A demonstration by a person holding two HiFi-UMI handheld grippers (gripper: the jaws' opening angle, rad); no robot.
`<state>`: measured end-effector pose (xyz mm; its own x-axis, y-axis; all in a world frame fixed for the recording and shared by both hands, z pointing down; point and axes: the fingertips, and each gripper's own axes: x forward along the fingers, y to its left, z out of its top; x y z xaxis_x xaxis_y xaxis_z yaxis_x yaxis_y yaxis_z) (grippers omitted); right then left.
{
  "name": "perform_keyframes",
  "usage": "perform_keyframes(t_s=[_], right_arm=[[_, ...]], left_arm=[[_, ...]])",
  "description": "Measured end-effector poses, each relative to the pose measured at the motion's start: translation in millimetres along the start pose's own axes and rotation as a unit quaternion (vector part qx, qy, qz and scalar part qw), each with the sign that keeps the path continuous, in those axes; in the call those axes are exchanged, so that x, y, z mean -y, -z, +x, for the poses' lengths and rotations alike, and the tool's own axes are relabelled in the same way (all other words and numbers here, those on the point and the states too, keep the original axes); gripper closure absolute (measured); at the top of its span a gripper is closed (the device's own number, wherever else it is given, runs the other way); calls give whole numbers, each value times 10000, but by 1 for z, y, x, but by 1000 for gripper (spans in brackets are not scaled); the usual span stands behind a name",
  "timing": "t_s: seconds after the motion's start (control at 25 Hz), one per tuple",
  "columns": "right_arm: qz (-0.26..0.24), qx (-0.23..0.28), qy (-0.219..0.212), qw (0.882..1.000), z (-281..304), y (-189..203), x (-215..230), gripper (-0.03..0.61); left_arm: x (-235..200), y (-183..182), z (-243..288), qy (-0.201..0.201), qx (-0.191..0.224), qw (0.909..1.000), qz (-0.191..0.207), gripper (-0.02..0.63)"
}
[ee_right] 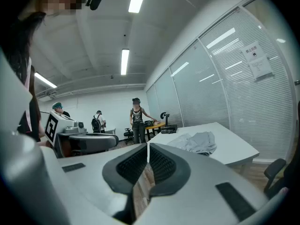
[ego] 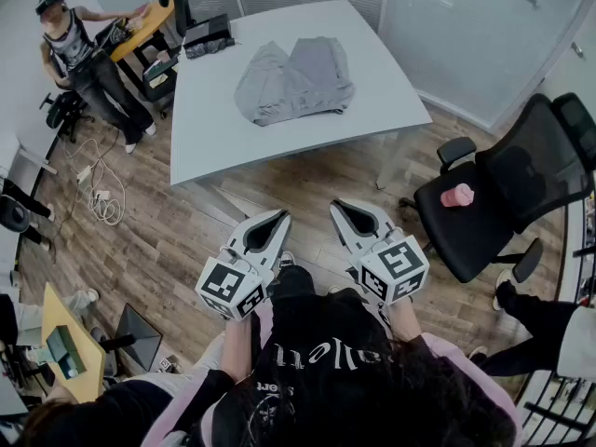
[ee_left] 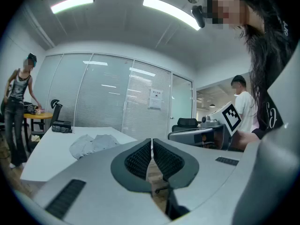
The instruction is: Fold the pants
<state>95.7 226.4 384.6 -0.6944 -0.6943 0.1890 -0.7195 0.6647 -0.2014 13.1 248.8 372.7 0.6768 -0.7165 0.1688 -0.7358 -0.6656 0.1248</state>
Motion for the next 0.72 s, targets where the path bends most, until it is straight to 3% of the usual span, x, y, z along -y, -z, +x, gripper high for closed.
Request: perform_keyframes(t_s=[0.72], right_arm=[[42,9,-141,9999,4,1,5,548]], left_arm=[[-1,0,3,-85,-132,9999,2,578]])
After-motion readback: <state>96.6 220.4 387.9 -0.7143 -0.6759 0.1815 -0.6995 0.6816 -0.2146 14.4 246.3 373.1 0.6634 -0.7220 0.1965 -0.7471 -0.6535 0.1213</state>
